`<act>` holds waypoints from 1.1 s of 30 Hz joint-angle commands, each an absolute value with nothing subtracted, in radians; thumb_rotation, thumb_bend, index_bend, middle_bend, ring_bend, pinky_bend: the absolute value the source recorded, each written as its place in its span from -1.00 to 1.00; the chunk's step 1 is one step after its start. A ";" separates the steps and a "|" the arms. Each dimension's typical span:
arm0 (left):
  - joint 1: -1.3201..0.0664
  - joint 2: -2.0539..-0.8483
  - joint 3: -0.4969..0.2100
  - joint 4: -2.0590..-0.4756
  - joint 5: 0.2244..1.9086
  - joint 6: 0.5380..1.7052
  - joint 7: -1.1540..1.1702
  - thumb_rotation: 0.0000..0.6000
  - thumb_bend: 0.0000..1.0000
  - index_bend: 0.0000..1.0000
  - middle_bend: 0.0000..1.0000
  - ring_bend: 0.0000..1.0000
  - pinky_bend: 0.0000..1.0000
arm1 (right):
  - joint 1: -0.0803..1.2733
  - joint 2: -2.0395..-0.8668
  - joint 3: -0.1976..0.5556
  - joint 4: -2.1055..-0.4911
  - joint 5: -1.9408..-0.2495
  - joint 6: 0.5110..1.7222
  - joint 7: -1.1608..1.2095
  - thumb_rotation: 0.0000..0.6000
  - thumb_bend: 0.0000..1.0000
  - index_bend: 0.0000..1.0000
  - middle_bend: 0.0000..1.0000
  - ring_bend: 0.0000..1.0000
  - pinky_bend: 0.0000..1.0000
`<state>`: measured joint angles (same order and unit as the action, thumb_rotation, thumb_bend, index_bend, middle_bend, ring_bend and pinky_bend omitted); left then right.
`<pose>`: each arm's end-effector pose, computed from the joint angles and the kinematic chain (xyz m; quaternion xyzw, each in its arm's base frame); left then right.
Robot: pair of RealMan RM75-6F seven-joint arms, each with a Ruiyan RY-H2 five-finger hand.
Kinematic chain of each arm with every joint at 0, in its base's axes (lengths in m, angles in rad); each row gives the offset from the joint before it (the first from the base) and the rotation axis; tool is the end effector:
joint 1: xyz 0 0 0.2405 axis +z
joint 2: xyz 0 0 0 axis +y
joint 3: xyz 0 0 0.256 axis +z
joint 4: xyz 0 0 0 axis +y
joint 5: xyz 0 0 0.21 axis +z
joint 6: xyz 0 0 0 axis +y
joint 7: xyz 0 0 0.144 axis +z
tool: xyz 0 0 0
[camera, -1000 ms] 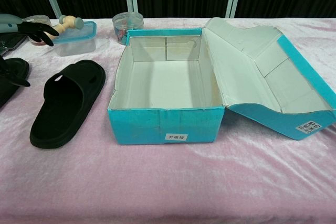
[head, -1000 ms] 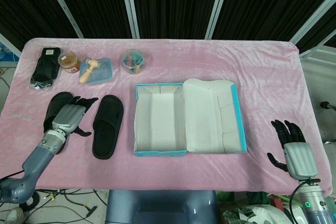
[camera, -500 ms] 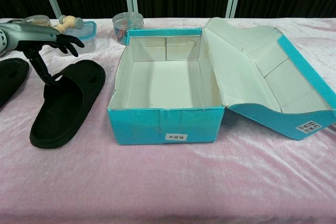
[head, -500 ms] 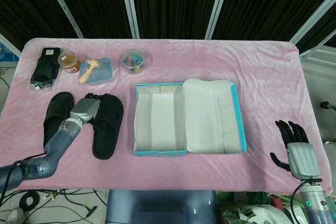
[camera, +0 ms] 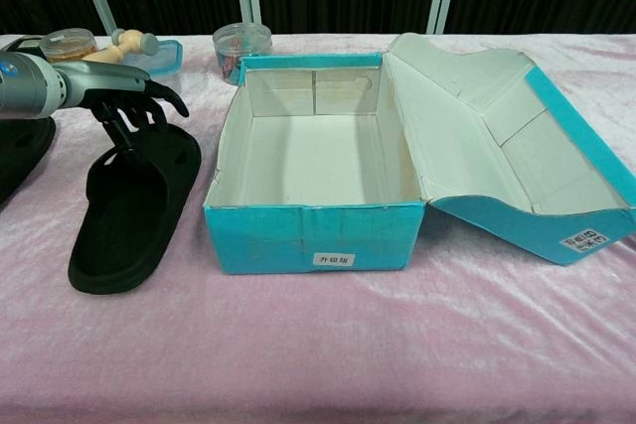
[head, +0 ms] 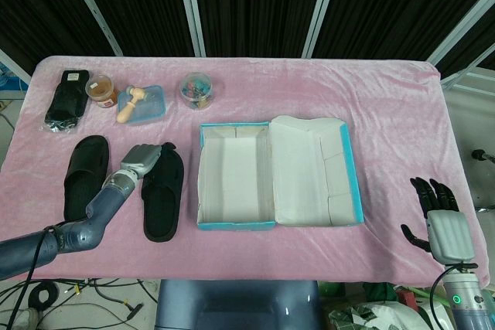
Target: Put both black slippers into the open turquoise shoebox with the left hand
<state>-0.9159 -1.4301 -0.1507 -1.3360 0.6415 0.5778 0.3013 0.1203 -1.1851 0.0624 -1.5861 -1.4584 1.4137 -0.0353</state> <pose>-0.1896 0.3989 0.0024 -0.7148 -0.5198 -0.2328 0.4058 -0.3117 -0.1944 0.1344 0.5995 -0.4062 0.3771 0.5774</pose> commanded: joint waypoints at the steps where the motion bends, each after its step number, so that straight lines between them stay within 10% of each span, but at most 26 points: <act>1: -0.899 -1.444 -0.172 -1.326 0.672 0.590 0.249 1.00 -1.00 -0.37 0.04 -0.02 -0.30 | 0.119 -1.187 0.063 -1.583 -1.457 1.415 -0.031 1.00 -0.65 -1.00 -0.85 -1.00 -0.85; 20: -0.584 -1.344 -0.304 -1.348 1.343 0.895 -0.736 1.00 -1.00 -0.21 0.08 -0.02 -0.28 | 0.111 -1.190 0.058 -1.566 -1.488 1.439 -0.006 1.00 -0.65 -1.00 -0.85 -1.00 -0.85; 33: -0.698 -1.601 -0.419 -1.253 1.334 1.132 -0.604 1.00 -1.00 -0.21 0.07 -0.04 -0.28 | 0.105 -1.180 0.055 -1.561 -1.510 1.458 0.021 1.00 -0.65 -1.00 -0.85 -1.00 -0.85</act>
